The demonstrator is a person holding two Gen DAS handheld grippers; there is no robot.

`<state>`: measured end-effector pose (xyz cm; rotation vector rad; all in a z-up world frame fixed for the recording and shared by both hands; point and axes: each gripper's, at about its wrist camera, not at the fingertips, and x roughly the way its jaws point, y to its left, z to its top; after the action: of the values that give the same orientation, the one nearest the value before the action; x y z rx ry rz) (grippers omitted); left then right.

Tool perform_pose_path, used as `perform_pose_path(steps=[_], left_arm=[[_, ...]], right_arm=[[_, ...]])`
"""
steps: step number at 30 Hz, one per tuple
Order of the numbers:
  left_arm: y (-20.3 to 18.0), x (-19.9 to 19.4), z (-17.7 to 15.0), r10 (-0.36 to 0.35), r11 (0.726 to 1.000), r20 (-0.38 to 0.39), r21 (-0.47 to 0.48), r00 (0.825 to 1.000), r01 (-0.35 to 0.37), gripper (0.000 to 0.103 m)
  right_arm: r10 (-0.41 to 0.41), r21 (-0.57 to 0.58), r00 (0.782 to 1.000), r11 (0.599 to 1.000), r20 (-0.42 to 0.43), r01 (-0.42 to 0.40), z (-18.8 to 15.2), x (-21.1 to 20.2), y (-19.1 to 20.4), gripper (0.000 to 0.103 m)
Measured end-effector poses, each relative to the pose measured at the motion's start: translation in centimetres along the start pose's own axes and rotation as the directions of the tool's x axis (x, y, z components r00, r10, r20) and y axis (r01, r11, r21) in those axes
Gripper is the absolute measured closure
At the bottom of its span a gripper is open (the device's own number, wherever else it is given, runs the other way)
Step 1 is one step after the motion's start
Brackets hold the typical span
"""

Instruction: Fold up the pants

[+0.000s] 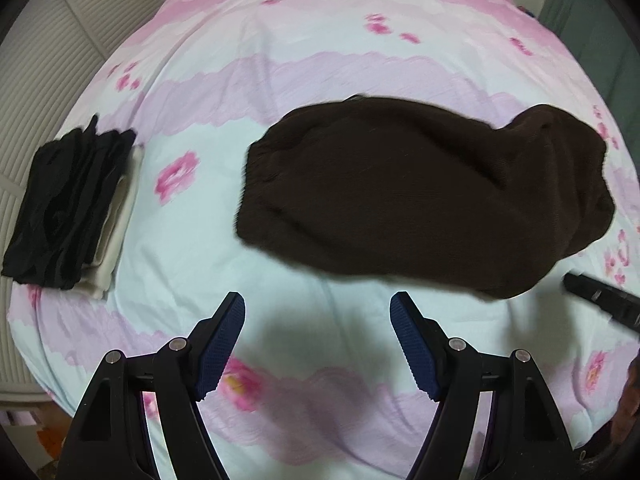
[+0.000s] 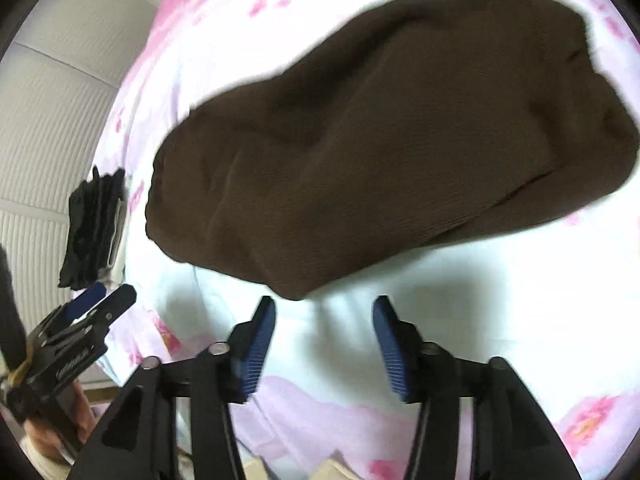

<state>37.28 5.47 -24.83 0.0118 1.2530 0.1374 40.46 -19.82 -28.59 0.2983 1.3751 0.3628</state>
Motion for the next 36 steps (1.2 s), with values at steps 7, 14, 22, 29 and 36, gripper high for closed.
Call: perform_pose_path(steps=[7,14,22,29,36], left_arm=[[-4.6,-0.9,2.9,-0.05,0.988,0.056,0.152,0.997,0.041,0.028],[-8.9,-1.3,6.5,-0.073,0.958,0.11,0.283,0.991,0.04,0.028],[-11.0,-0.7,10.6,-0.141,0.906,0.133,0.416,0.981,0.074,0.028],[-13.4,2.2,15.5,-0.353,0.759,-0.08,0.557,0.932,0.335,0.028],[-15.6,7.7,18.2,-0.288,0.747,-0.236,0.551,0.928,0.372,0.029]], right_arm=[[-0.151,0.207,0.959,0.973,0.241,0.101,3.2,-7.6,-9.7,0.047],[-0.275,0.303,0.911,0.936,0.306,0.181,6.6,-9.9,-16.8,0.047],[-0.22,0.264,0.937,0.953,0.272,0.147,10.5,-5.5,-17.2,0.055],[-0.211,0.39,0.954,0.914,0.211,0.116,11.6,-2.7,-20.4,0.055],[-0.155,0.484,0.969,0.874,0.19,0.044,11.7,-1.3,-22.3,0.08]])
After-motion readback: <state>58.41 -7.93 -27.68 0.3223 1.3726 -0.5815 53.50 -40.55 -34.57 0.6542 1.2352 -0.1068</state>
